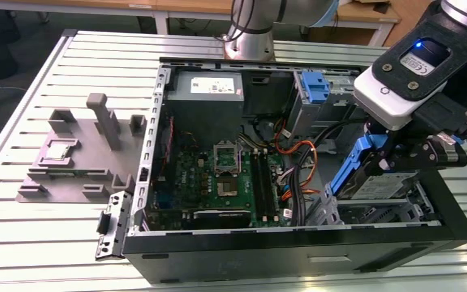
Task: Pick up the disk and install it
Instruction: 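Insert the disk into the insertion slot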
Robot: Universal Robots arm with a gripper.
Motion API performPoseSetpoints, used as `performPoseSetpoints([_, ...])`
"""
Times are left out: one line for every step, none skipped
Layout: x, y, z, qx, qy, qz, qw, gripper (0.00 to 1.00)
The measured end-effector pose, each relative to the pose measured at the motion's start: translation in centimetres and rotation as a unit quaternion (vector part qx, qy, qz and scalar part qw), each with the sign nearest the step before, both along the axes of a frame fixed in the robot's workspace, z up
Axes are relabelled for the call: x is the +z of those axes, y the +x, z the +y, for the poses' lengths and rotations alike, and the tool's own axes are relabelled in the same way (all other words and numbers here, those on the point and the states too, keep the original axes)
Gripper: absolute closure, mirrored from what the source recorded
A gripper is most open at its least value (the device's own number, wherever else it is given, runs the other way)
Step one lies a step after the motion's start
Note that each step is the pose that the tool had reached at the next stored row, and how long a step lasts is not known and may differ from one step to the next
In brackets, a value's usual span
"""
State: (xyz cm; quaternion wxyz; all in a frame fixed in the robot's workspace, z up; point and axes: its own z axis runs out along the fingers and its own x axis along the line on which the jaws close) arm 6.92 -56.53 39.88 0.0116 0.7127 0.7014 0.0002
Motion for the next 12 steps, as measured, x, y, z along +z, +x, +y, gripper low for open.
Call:
performPoseSetpoints([-0.05,0.00,0.00,0.000,0.0000,0.0000,1.0000,0.64])
performPoseSetpoints([-0.09,0.00,0.00,0.000,0.0000,0.0000,1.0000,0.64])
performPoseSetpoints([-0.14,0.00,0.00,0.000,0.0000,0.0000,1.0000,0.64])
performPoseSetpoints([-0.19,0.00,0.00,0.000,0.0000,0.0000,1.0000,0.64])
performPoseSetpoints([-0.25,0.00,0.00,0.000,0.0001,0.0000,1.0000,0.64])
performPoseSetpoints([-0.30,0.00,0.00,0.000,0.0000,0.0000,1.0000,0.64])
performPoseSetpoints([-0.36,0.00,0.00,0.000,0.0000,0.0000,1.0000,0.64])
performPoseSetpoints([-0.42,0.00,0.00,0.000,0.0000,0.0000,1.0000,0.64])
performPoseSetpoints([-0.47,0.00,0.00,0.000,-0.0001,0.0000,1.0000,0.64])
performPoseSetpoints([-0.54,0.00,0.00,0.000,0.0000,0.0000,1.0000,0.64])
performPoseSetpoints([-0.60,0.00,0.00,0.000,0.0000,0.0000,1.0000,0.64])
performPoseSetpoints([-0.66,0.00,0.00,0.000,0.0000,0.0000,1.0000,0.64])
